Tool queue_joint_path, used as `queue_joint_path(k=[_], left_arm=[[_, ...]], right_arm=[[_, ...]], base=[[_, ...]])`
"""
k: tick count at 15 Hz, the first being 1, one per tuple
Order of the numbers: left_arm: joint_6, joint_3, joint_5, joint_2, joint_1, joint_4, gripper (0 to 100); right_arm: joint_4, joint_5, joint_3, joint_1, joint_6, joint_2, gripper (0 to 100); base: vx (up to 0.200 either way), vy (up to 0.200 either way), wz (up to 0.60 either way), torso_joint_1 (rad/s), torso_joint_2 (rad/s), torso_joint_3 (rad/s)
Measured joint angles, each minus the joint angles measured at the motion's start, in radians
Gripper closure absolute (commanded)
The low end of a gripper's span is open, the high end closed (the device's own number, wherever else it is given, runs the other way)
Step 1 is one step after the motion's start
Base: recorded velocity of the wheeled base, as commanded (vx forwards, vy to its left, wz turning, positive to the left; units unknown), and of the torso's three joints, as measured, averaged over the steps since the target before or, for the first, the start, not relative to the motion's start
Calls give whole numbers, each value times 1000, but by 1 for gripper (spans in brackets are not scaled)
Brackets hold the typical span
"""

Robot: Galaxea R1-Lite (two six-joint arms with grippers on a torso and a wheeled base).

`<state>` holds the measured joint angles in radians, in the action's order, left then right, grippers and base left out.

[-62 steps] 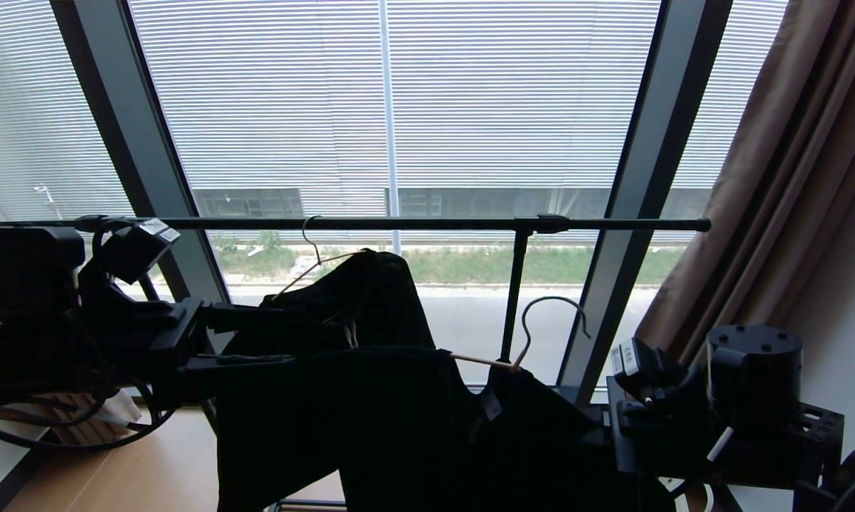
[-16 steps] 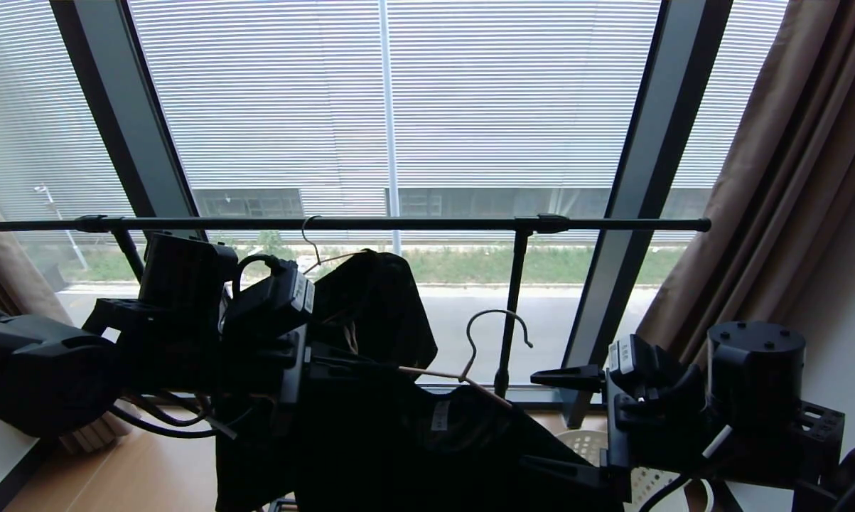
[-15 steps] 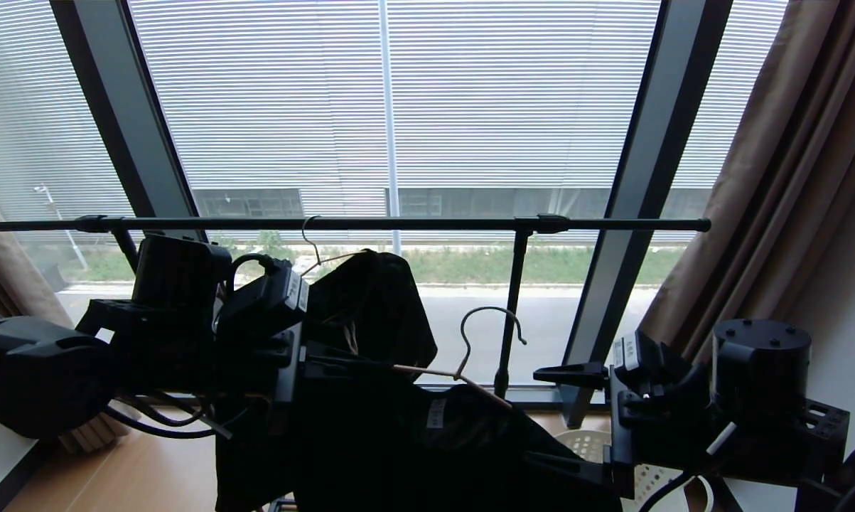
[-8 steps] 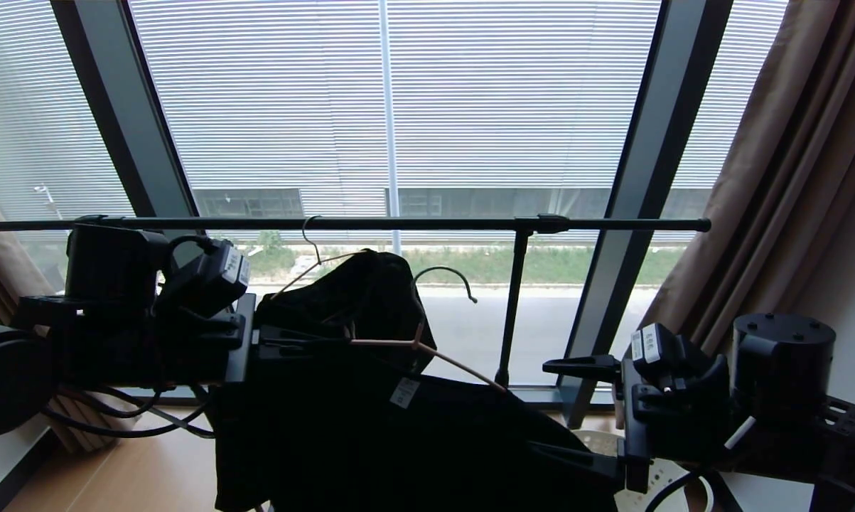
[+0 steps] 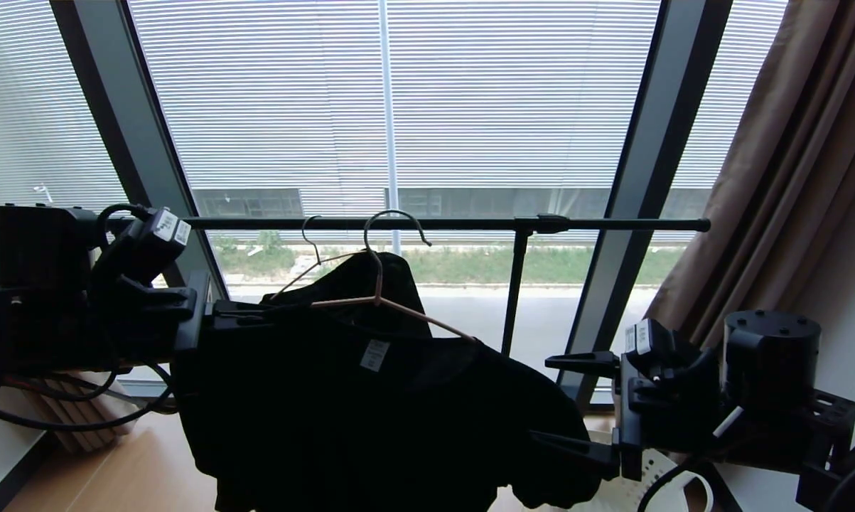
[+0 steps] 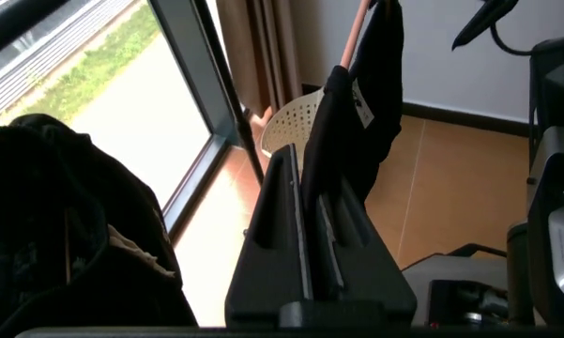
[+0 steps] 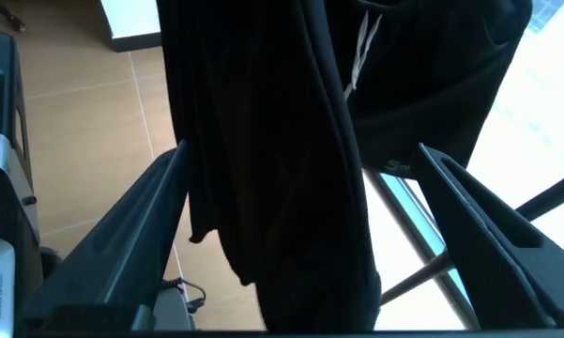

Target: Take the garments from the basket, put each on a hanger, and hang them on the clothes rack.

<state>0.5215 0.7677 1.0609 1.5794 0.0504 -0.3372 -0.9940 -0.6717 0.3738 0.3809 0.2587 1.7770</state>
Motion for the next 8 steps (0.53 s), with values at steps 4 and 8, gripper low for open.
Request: queue_joint_path(k=[4, 8], left_arm=[[-11, -20, 7, -29, -37, -7, 100], [-21, -24, 7, -36, -48, -12, 100]], right_arm=[[0, 0, 36, -54, -1, 71, 0], [1, 1, 52, -70, 1, 126, 0]], base=[[0, 0, 0, 0, 0, 0], [0, 0, 0, 0, 0, 0]])
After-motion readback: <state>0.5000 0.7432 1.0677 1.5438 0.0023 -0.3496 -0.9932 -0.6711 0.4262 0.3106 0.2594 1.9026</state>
